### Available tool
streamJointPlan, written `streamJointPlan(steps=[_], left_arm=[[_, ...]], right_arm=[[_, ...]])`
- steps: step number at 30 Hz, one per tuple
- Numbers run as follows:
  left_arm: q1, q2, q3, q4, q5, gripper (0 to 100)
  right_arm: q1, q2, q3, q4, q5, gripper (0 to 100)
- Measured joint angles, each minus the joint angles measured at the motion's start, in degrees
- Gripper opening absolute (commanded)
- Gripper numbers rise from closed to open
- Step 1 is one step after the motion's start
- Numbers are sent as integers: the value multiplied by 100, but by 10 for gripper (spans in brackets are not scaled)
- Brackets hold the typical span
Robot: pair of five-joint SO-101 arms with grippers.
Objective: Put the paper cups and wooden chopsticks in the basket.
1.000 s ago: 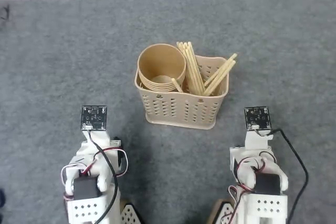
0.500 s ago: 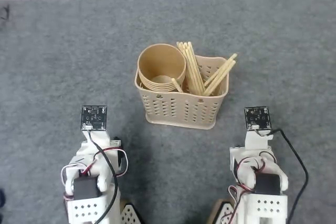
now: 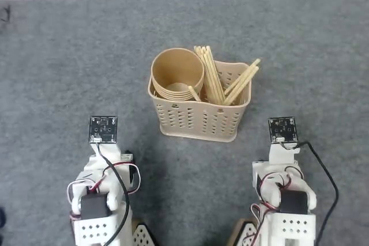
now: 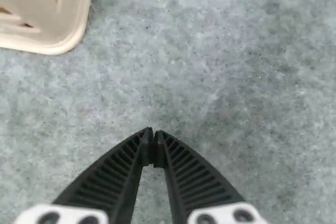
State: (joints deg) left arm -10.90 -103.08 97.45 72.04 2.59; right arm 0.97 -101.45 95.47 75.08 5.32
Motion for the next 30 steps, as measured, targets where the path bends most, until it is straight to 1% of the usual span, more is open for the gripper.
streamJointPlan(steps=[30], left_arm=[[0,0,0,0,0,83]], right_arm=[[0,0,0,0,0,6]])
